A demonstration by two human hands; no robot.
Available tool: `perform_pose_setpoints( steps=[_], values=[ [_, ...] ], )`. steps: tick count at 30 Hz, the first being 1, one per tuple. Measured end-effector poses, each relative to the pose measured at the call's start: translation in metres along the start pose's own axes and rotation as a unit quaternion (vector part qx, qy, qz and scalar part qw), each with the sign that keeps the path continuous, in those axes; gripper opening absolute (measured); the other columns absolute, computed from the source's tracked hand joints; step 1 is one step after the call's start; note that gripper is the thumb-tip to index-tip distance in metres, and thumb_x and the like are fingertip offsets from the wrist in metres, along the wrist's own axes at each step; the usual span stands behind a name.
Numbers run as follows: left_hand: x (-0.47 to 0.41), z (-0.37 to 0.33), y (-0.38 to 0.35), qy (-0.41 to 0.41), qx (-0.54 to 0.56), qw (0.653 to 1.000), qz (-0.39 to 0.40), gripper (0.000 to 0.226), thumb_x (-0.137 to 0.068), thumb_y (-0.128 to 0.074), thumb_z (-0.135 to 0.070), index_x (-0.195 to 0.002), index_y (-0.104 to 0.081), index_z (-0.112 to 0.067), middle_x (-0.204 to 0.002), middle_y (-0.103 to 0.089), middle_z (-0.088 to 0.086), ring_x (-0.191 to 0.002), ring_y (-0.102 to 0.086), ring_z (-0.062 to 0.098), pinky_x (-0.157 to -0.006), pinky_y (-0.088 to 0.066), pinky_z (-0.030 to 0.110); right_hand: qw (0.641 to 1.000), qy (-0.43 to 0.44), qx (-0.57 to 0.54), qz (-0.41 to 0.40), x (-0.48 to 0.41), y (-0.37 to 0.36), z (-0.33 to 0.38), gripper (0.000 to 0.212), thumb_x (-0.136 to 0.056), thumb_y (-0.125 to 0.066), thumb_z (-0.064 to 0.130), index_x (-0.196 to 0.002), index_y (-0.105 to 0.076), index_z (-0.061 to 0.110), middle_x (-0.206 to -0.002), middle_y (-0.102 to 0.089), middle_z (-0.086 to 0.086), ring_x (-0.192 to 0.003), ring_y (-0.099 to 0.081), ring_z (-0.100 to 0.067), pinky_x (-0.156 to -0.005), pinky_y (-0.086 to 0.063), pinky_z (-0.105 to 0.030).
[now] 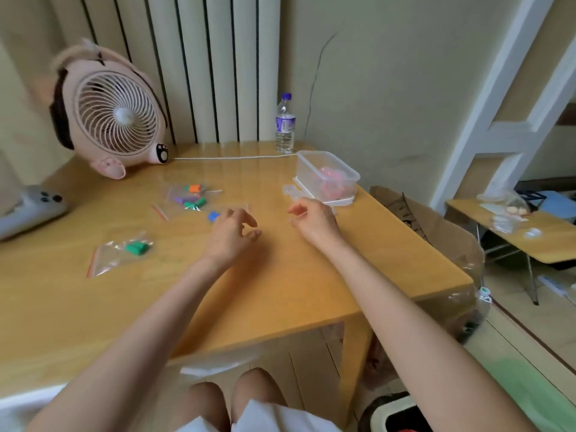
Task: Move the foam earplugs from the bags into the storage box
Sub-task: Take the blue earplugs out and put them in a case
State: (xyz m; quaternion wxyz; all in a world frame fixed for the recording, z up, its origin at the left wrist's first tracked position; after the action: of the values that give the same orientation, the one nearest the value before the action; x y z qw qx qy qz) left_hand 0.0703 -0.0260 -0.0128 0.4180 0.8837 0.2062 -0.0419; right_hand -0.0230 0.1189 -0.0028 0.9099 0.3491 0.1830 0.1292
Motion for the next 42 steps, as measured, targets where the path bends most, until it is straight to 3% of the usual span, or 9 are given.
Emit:
perform_pose_setpoints(
  steps=[6, 12, 19, 22, 25, 28, 31, 36, 42],
  values=[
    [-0.019, 0.044, 0.025, 0.056, -0.123, 0.99, -0.032, 0.031, -0.09, -0.057, -0.02, -0.119, -0.053, -0.011, -0.131, -0.043, 0.016, -0.121, -0.04, 0.035, -0.098, -0.034, 0.038, 0.981, 0.003, 0.194, 0.002, -0.019, -0.023, 0.004, 0.035, -0.088, -0.05, 0.007, -0.115, -0.063, 0.025, -0.126, -0.052, -0.006, -0.124, -0.04, -0.027, -0.102, -0.031, -0.033],
    [-0.032, 0.062, 0.022, 0.071, -0.147, 0.986, -0.014, 0.031, -0.092, -0.051, -0.026, -0.122, -0.054, -0.018, -0.135, -0.046, 0.009, -0.125, -0.04, 0.03, -0.098, -0.035, 0.036, 0.989, 0.016, 0.143, 0.041, -0.032, -0.055, 0.027, 0.026, -0.089, -0.052, 0.014, -0.11, -0.067, 0.021, -0.123, -0.057, -0.008, -0.12, -0.046, -0.03, -0.1, -0.037, -0.032],
    [-0.028, 0.064, 0.021, 0.021, -0.072, 0.996, -0.037, 0.017, -0.086, -0.062, -0.019, -0.099, -0.067, -0.009, -0.114, -0.055, 0.01, -0.107, -0.052, 0.03, -0.091, -0.038, 0.03, 0.982, -0.046, 0.157, 0.09, -0.044, -0.082, 0.03, 0.035, -0.088, -0.059, 0.041, -0.112, -0.064, 0.016, -0.129, -0.044, -0.01, -0.122, -0.043, -0.032, -0.098, -0.037, -0.032],
    [-0.028, 0.066, 0.027, 0.01, -0.063, 0.997, -0.052, 0.015, -0.084, -0.064, -0.015, -0.094, -0.068, -0.005, -0.116, -0.056, 0.01, -0.107, -0.054, 0.03, -0.087, -0.036, 0.025, 0.991, -0.058, 0.094, 0.078, -0.048, -0.083, 0.03, 0.008, -0.081, -0.069, 0.03, -0.088, -0.066, 0.027, -0.119, -0.056, -0.004, -0.113, -0.053, -0.025, -0.09, -0.043, -0.028],
    [-0.026, 0.065, 0.025, -0.007, -0.123, 0.991, -0.045, 0.026, -0.081, -0.067, -0.034, -0.101, -0.066, -0.016, -0.133, -0.048, -0.001, -0.126, -0.04, 0.021, -0.096, -0.031, 0.03, 0.996, -0.059, 0.026, 0.059, -0.046, -0.082, 0.026, 0.025, -0.078, -0.067, 0.015, -0.06, -0.055, 0.027, -0.079, -0.065, 0.005, -0.088, -0.063, -0.02, -0.072, -0.046, -0.026],
    [-0.024, 0.055, 0.016, -0.054, -0.122, 0.991, 0.017, 0.063, -0.063, -0.071, -0.061, -0.113, -0.061, -0.024, -0.137, -0.043, -0.01, -0.13, -0.032, 0.013, -0.096, -0.023, 0.027, 0.988, -0.065, -0.121, 0.074, -0.042, -0.081, 0.025, 0.024, -0.079, -0.066, 0.003, -0.067, -0.058, 0.022, -0.063, -0.059, 0.002, -0.055, -0.063, -0.014, -0.06, -0.051, -0.025],
    [-0.022, 0.041, 0.012, -0.123, -0.115, 0.985, 0.048, 0.088, -0.049, -0.057, -0.077, -0.12, -0.056, -0.026, -0.131, -0.049, -0.011, -0.125, -0.036, 0.011, -0.093, -0.021, 0.022, 0.937, -0.104, -0.315, 0.113, -0.036, -0.08, 0.028, 0.018, -0.085, -0.057, -0.008, -0.079, -0.058, 0.009, -0.066, -0.058, -0.007, -0.041, -0.059, -0.007, -0.043, -0.046, -0.018],
    [-0.021, 0.032, 0.03, -0.139, 0.009, 0.989, -0.057, 0.019, -0.084, -0.065, -0.035, -0.095, -0.068, -0.02, -0.091, -0.068, -0.01, -0.081, -0.058, 0.002, -0.075, -0.045, 0.023, 0.892, -0.121, -0.405, 0.158, -0.031, -0.081, 0.034, 0.011, -0.085, -0.059, -0.006, -0.085, -0.06, 0.005, -0.071, -0.062, -0.011, -0.052, -0.062, -0.012, -0.051, -0.05, -0.019],
    [-0.021, 0.037, 0.039, -0.011, 0.26, 0.964, -0.057, 0.012, -0.092, -0.054, -0.007, -0.099, -0.064, -0.005, -0.078, -0.069, 0.002, -0.057, -0.06, 0.001, -0.059, -0.047, 0.013, 0.915, -0.019, -0.381, 0.131, -0.034, -0.067, 0.05, 0.02, -0.086, -0.065, 0.023, -0.098, -0.067, 0.007, -0.086, -0.063, 0.0, -0.068, -0.054, -0.007, -0.059, -0.042, -0.019]
  ],
)
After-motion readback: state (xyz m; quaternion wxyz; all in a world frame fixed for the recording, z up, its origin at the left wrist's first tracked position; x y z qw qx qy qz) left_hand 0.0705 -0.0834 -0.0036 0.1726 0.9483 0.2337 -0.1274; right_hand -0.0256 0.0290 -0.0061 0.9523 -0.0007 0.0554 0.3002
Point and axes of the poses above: each hand's wrist, its own x-axis away from the middle knuckle, its own y-axis out of the back of the hand, z = x × y, the point moved 7 cm from there along -x, towards the middle knuckle
